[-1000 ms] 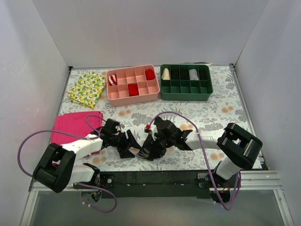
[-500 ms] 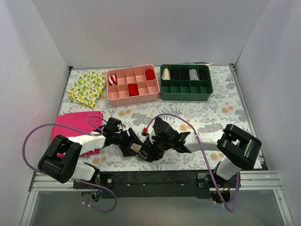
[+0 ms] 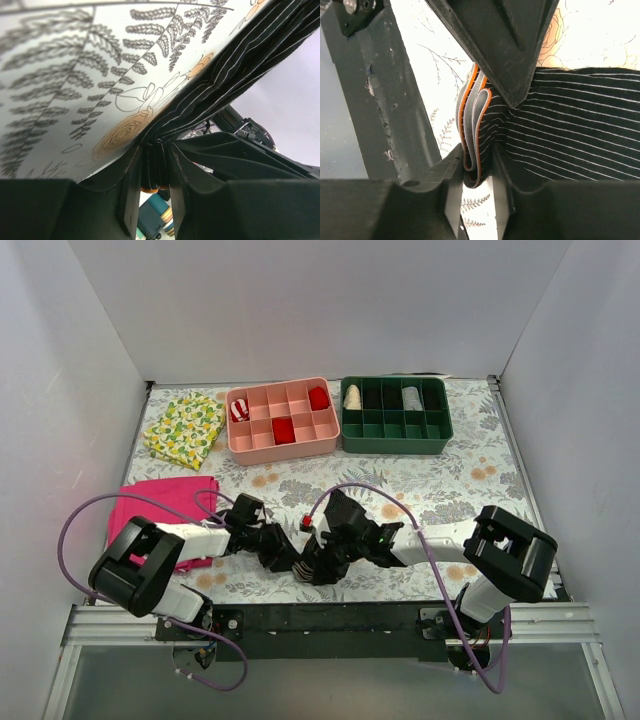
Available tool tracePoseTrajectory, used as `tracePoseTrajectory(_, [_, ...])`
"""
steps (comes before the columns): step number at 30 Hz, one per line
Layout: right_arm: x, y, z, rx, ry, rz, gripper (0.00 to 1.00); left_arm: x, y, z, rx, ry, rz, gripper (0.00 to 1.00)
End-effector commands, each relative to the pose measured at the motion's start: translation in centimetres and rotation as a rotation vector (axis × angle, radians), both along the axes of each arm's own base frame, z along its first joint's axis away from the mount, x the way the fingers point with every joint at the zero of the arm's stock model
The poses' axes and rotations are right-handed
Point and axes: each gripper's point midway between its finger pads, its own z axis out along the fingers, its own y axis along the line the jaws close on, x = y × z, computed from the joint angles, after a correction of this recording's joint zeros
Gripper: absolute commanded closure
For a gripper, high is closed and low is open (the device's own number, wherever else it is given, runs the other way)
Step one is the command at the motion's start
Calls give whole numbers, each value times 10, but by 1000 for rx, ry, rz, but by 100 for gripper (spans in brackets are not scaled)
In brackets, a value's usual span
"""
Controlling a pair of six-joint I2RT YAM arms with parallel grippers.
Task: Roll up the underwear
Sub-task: Roll the underwear to the center of the board.
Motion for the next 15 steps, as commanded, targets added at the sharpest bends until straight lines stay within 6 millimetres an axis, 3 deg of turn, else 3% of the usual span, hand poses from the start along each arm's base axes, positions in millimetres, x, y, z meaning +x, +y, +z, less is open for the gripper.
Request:
tracePoseTrajectory(1, [5, 3, 7, -22, -74, -10, 59, -7, 1, -13, 46, 3, -27, 77])
tracePoseTrajectory(7, [2, 2, 18, -59, -200, -46, 46, -9, 1, -15, 50, 11, -31, 83])
tracePoseTrajectory(15, [13, -2, 22, -207, -489, -120, 42, -8, 0, -15, 48, 11, -33, 84])
